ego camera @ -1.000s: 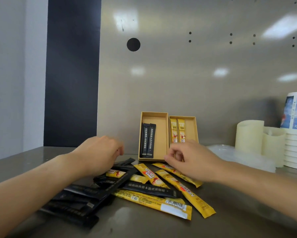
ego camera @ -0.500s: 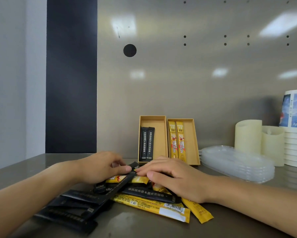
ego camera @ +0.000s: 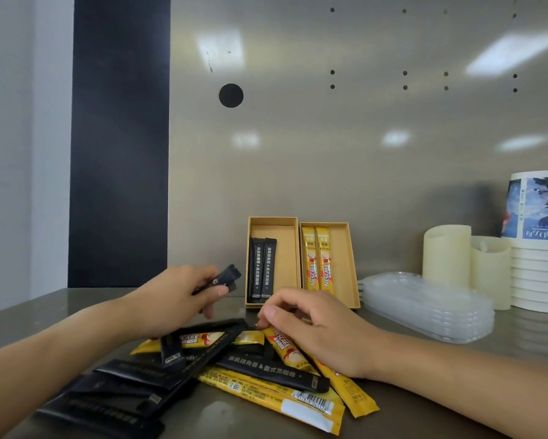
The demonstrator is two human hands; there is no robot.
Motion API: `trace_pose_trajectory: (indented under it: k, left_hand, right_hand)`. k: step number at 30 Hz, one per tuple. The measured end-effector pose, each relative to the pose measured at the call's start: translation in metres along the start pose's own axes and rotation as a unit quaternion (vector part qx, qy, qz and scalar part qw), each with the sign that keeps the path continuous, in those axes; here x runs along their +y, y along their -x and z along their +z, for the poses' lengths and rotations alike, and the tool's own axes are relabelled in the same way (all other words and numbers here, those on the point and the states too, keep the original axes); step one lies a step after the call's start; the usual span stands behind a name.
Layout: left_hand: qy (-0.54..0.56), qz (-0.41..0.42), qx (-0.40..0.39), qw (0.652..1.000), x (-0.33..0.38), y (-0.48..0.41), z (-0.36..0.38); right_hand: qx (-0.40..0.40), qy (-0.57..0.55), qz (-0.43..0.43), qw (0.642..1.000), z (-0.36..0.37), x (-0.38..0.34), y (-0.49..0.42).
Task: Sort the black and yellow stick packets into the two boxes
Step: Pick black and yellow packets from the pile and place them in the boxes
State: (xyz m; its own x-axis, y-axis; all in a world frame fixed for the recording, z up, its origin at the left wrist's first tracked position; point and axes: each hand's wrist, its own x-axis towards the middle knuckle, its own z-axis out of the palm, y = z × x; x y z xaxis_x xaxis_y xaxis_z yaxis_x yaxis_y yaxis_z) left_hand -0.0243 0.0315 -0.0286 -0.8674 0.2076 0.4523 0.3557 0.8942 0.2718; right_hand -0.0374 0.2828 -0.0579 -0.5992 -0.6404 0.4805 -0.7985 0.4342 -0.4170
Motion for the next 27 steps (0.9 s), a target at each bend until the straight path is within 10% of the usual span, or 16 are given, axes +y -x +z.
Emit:
trace_pose_trajectory:
  k: [18,27]
  left_hand:
    - [-0.157,0.219,0.04,0.962,0.032,0.014,0.002]
    - [-0.092,0.132,0.061,0.985,0.033,0.015,-0.001]
  right_hand:
    - [0.116,0.008,-0.065,0.991,0.001,-0.001,0.003]
    - [0.222,-0.014,-0.023,0.975,-0.004,0.007,0.002]
